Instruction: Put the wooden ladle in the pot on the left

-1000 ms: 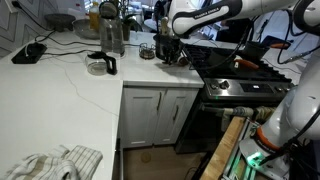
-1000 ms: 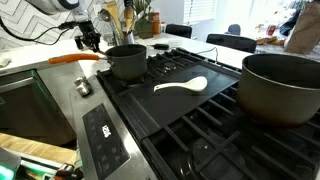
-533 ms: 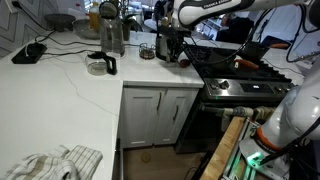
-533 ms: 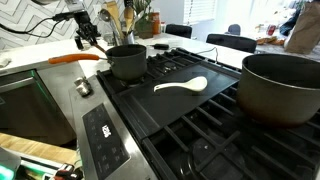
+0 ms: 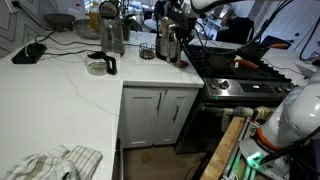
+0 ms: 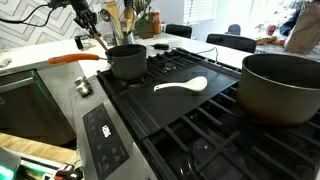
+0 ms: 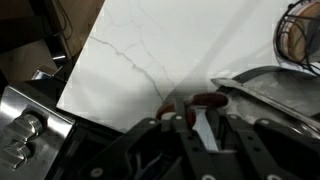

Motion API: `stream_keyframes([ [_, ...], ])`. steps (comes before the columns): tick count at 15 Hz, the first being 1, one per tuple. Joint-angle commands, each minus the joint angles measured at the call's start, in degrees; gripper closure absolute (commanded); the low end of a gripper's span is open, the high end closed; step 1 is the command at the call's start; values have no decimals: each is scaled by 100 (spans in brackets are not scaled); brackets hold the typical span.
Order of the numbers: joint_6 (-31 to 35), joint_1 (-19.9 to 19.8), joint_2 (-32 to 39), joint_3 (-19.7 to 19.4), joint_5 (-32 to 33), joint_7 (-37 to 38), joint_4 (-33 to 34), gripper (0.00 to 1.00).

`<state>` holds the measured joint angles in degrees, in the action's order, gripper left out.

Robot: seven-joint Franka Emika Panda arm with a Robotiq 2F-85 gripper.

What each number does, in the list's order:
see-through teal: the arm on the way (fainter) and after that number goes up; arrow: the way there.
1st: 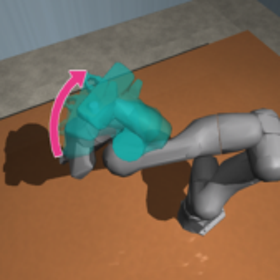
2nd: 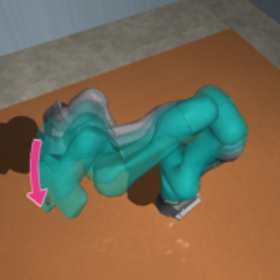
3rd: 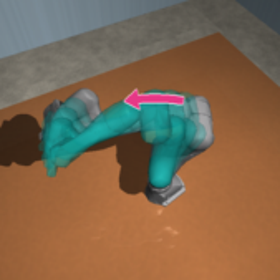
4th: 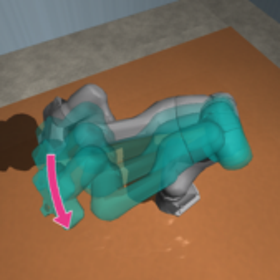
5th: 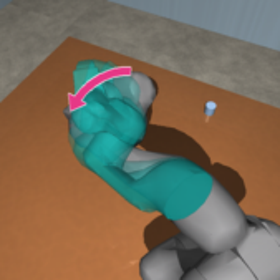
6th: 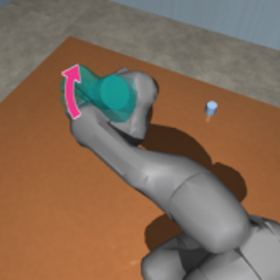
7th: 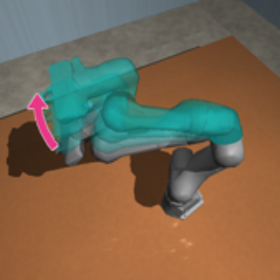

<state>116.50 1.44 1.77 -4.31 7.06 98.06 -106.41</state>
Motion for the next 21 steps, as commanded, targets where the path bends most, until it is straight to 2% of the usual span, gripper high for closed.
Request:
stream_keyframes([
  [1, -137, -199, -414, 28, 15, 9, -213, 93],
  [9, -363, -464, -769, 19, -51, -80, -211, 93],
  [14, -723, -561, -930, 49, 55, -62, -35, 93],
  [21, -1672, -589, -977, 244, 739, 168, 691, 93],
])
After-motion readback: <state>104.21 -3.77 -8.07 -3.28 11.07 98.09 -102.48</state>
